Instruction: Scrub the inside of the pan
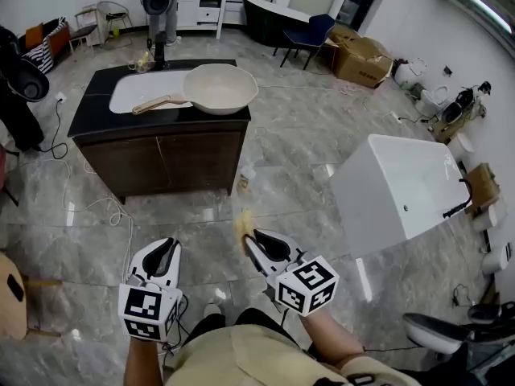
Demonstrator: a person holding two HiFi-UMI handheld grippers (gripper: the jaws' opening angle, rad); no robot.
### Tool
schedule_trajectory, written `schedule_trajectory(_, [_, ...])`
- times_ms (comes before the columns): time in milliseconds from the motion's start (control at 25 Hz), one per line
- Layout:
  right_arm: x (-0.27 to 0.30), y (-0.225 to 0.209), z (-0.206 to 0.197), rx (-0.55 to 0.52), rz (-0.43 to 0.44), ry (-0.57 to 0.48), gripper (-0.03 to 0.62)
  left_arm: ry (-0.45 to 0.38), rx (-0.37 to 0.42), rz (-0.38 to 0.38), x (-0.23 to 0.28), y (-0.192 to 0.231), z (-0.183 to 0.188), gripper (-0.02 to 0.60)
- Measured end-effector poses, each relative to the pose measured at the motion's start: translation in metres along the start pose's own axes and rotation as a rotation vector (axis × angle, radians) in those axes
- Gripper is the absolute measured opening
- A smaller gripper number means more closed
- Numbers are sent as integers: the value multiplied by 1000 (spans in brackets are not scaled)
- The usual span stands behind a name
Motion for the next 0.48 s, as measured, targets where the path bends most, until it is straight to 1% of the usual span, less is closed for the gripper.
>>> schedule_trajectory(120, [20, -4, 2, -3, -4, 11, 67, 1, 13, -19, 14, 17, -1, 41])
schedule_trajectory(280, [31, -13, 16, -6, -15, 34, 67, -2, 10, -47, 28, 26, 8, 43])
schedule_trajectory(360, [42, -22, 22, -9, -21, 33, 67, -5, 26, -52, 41, 33, 12, 44])
schedule_trajectory(480, [62, -43, 30, -16, -14, 32, 67, -3, 70, -64, 66, 42, 16, 58])
Point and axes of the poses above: the fingertips, and each gripper's own axes: x forward along the fingers, y to its left, z out of its top, the point moved 2 cm from there along -x, backward along the fingers, and after that the axes turned 9 degrees about z, right-handed, at the moved point
